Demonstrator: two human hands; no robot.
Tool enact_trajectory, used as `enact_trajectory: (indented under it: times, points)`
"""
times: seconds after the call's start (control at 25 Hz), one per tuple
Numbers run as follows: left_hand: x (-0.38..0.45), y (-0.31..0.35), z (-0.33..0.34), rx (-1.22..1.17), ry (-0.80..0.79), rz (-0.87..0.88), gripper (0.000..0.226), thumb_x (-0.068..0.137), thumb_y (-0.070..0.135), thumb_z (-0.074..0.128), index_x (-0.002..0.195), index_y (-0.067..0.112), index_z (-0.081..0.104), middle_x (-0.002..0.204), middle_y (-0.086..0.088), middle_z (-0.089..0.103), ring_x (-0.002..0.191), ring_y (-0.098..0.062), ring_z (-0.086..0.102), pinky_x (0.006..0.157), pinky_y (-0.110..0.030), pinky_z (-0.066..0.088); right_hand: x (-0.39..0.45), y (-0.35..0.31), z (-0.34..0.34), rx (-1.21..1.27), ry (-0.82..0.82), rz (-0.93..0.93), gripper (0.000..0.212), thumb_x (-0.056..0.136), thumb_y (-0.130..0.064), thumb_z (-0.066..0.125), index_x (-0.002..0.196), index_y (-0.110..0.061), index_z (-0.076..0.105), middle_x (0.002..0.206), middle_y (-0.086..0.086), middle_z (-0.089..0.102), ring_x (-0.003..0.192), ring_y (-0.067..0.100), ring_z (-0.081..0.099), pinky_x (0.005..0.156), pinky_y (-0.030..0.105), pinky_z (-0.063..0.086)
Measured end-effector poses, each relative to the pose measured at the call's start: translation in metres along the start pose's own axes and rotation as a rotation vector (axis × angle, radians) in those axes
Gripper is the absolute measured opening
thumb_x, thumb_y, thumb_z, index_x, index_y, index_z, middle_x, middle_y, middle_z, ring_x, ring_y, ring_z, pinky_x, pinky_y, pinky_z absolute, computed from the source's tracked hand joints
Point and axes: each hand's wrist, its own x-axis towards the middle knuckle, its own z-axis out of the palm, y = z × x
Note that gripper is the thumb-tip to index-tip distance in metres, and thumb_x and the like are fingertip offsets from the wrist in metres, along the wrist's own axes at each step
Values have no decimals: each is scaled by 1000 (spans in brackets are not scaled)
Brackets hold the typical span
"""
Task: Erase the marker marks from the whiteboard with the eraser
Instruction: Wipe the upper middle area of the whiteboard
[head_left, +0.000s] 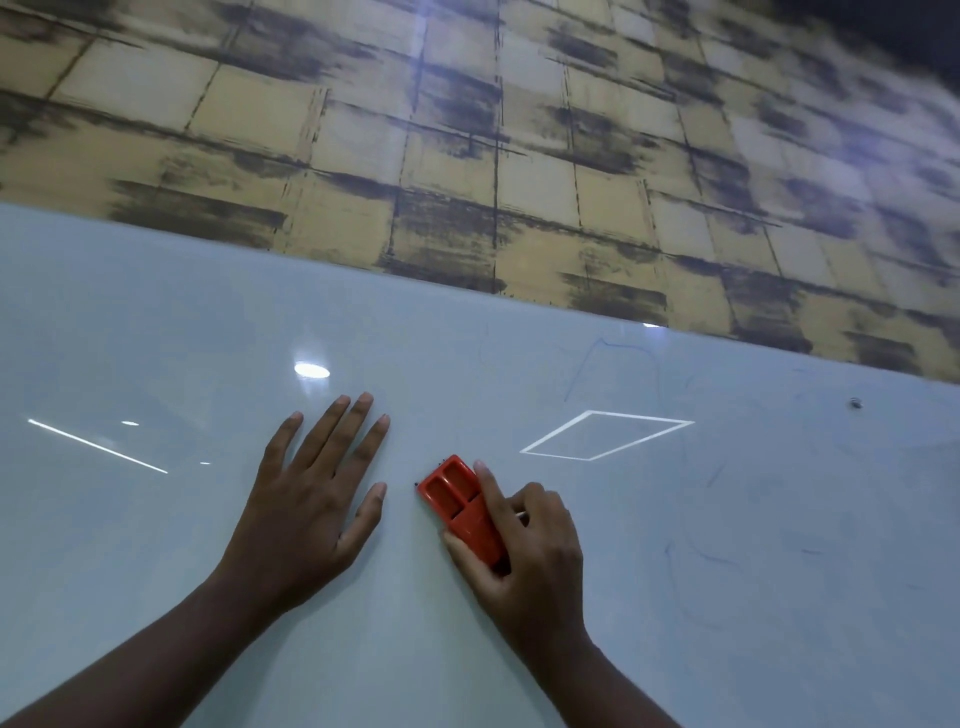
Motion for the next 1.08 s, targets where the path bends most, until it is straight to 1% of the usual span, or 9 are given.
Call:
enact_trajectory:
  times: [0.12,0.24,0.4,0.52,0.6,0.76,0.88,0.96,1.08]
  points:
    - [14,-3,4,36,-2,17,69,104,47,36,164,12,39,176,-10,21,164,-29,18,126,-65,21,22,10,3,-19,32,-25,65,90,-59,69,146,-26,59,89,-2,51,77,16,48,65,36,49]
    - [52,-18,10,75,12,-23,73,104,54,31,162,11,42,176,-13,21,164,-31,16,127,-67,15,55,32,8,-26,99,31,65,88,-59,68,143,-25,62,87,-2,52,77,17,50,64,36,50]
    - [78,-34,17,73,26,-119,73,104,55,28,163,15,41,175,-14,23,164,-31,16,128,-66,11,92,67,10,-36,213,314,65,85,-60,72,139,-26,64,85,-1,57,79,19,55,68,43,56]
    - [74,-30,21,57,55,-143,70,105,51,27,164,16,40,174,-13,28,162,-30,24,128,-62,13,98,66,17,-25,297,525,64,84,-55,79,139,-26,65,87,-1,56,83,20,55,71,45,58]
    - [72,-28,21,50,62,-158,69,105,49,26,164,16,39,174,-12,28,162,-29,25,128,-61,14,92,44,26,-20,306,502,61,85,-51,78,139,-25,65,86,-1,51,82,20,51,71,45,57]
    - [73,-30,21,52,48,-153,67,105,44,25,165,16,37,174,-12,26,162,-29,24,128,-61,15,84,-13,44,12,170,181,64,90,-57,67,142,-20,63,91,-1,53,83,17,50,66,38,55]
    - [72,-30,20,46,50,-158,67,105,43,26,165,17,37,174,-11,27,162,-29,24,128,-62,18,90,-18,48,-44,110,35,66,92,-61,62,142,-18,62,96,2,59,85,18,53,63,38,56]
    - [72,-30,20,40,66,-153,66,104,41,27,164,16,40,173,-11,29,161,-29,27,128,-61,19,103,-1,46,-115,119,27,63,93,-61,60,139,-18,63,95,4,59,83,20,54,62,38,55]
    - [72,-31,21,36,95,-147,66,104,41,28,162,16,43,172,-11,32,160,-29,30,127,-60,19,129,41,37,-224,195,206,60,90,-60,64,136,-20,66,88,5,54,79,27,54,60,41,54]
